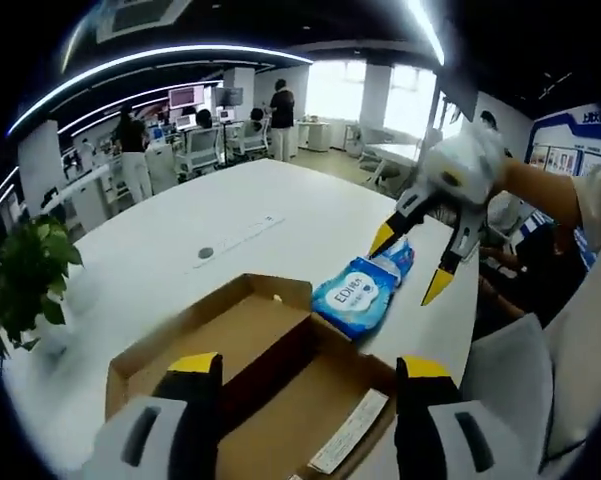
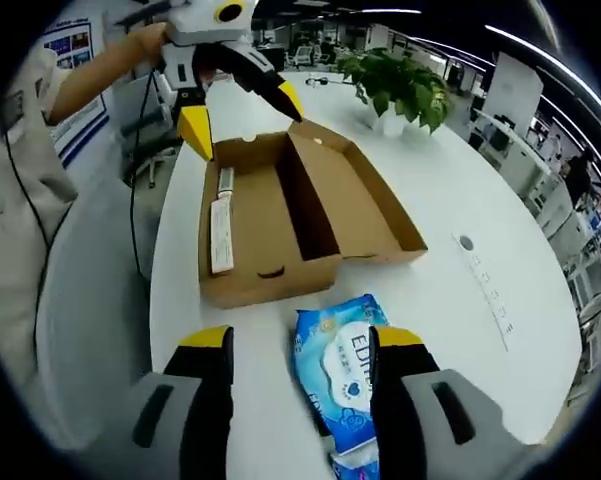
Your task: Operate the shoe box by opening the lid, removing the specified soft item, and placing it in the target area until the item is outside and the box remains undamaged.
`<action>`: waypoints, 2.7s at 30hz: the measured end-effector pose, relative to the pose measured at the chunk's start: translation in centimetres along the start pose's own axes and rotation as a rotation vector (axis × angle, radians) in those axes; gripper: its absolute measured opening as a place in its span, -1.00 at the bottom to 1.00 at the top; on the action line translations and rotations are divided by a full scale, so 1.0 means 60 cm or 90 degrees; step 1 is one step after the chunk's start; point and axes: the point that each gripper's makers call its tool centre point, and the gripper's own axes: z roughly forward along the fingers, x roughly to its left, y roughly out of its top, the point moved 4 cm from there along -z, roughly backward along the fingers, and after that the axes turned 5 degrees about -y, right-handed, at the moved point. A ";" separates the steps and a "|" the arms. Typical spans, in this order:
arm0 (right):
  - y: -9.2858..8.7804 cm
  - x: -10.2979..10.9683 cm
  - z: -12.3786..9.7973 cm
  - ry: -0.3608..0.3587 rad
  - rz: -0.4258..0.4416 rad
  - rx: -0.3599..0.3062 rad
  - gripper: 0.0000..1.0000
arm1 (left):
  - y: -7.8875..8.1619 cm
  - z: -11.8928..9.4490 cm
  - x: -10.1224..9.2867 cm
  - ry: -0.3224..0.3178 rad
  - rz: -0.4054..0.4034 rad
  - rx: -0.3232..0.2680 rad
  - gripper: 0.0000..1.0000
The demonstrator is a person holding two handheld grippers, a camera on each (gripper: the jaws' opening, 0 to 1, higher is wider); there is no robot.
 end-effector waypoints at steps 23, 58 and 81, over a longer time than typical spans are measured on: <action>0.058 0.071 0.127 0.107 -0.086 0.021 0.08 | -0.183 -0.128 0.114 0.206 -0.181 -0.032 0.35; 0.058 0.145 0.215 0.181 -0.148 0.086 -0.66 | -0.315 -0.120 0.112 0.264 -0.412 -0.025 -0.87; 0.103 0.127 0.156 0.121 -0.142 0.034 -0.70 | -0.316 -0.121 0.114 0.261 -0.419 -0.029 -0.88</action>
